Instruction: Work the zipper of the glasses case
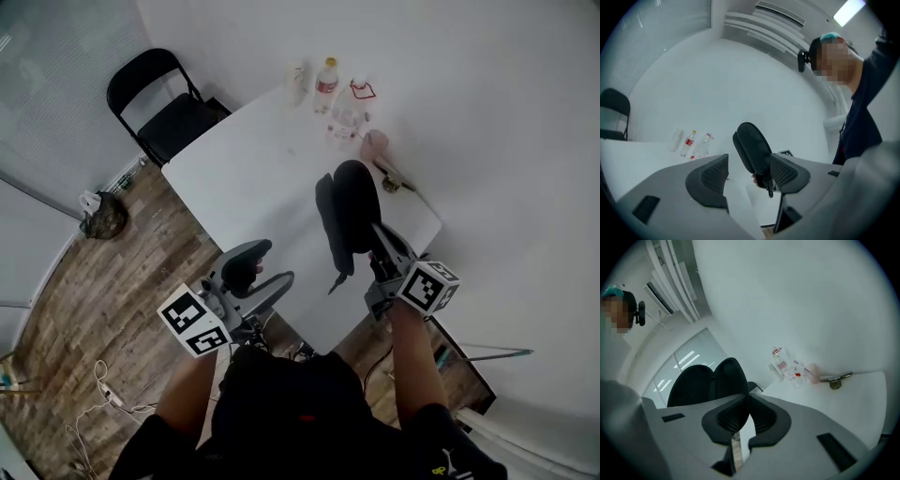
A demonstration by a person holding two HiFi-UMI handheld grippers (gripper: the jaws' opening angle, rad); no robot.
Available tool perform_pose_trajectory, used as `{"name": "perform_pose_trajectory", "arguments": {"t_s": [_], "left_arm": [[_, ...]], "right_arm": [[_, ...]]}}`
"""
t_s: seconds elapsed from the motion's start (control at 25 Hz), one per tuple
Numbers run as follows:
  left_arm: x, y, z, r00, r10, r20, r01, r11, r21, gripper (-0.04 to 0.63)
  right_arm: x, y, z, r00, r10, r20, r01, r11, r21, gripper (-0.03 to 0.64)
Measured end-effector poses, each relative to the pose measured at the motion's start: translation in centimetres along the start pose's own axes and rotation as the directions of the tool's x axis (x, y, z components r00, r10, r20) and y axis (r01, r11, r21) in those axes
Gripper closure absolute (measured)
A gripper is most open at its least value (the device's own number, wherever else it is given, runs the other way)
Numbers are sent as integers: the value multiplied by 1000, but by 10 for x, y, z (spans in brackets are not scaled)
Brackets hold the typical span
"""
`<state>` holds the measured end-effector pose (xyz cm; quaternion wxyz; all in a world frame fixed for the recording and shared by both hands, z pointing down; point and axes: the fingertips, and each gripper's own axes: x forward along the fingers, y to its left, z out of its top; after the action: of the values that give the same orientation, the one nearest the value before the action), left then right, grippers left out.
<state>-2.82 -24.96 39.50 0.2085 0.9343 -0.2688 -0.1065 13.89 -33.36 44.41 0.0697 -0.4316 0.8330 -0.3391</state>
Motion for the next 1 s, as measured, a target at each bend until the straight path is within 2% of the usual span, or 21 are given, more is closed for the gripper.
{"name": "perform_pose_trajectory", "arguments": {"t_s": [0.08, 0.16, 0.32, 0.56, 0.64, 0.8, 1.0], "left_arm": [[14, 0, 6, 996, -77, 38, 81, 991, -107, 311], [19, -7, 9, 989, -136, 57, 144, 976, -163, 296], [6, -44, 16, 972, -224, 67, 232, 958, -167, 278], [3, -69, 27, 942, -310, 125, 330, 925, -189, 242], [1, -75, 32, 938, -314, 146, 338, 921, -192, 239], [0, -80, 41, 929, -322, 184, 355, 917, -184, 235], [-11, -85, 42, 899, -366, 242, 416, 886, -205, 215]], "right_arm": [[-4, 10, 0, 1000, 31, -4, -31, 999, 8, 578], [-14, 23, -3, 999, 51, -2, -51, 999, 12, 578], [-43, 69, -7, 997, 72, 11, -72, 996, -52, 578], [-55, 110, -14, 995, 97, -23, -100, 973, -210, 578], [-58, 124, -16, 994, 103, -45, -112, 948, -298, 578], [-59, 156, -22, 987, 129, -96, -159, 872, -463, 577], [-63, 173, -38, 971, 192, -143, -236, 872, -430, 577]]}}
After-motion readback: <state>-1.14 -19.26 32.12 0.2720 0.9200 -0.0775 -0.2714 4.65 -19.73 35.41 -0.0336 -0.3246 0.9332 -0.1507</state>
